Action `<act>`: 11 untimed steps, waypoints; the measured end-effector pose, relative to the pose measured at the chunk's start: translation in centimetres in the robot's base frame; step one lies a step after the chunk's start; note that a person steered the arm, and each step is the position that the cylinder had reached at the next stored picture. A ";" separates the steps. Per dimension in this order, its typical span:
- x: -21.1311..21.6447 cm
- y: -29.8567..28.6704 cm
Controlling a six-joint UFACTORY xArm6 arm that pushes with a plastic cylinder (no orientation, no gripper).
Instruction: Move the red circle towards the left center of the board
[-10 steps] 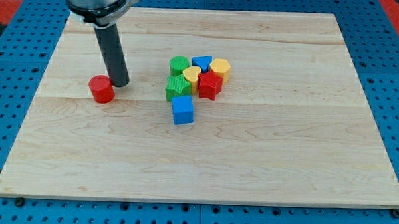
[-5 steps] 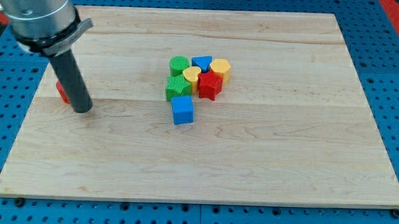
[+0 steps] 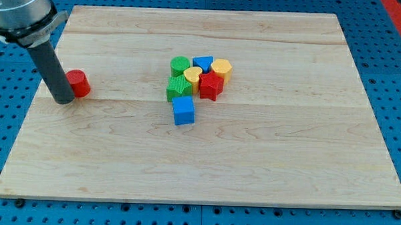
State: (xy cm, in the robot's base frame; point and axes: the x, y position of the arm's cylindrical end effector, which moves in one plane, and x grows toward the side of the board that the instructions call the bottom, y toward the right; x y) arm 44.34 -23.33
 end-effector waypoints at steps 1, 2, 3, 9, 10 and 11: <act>-0.9 0.0; -1.6 0.0; -1.0 1.0; -4.9 3.7; -4.9 2.4; -4.9 1.9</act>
State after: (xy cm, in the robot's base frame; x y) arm 39.47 -21.42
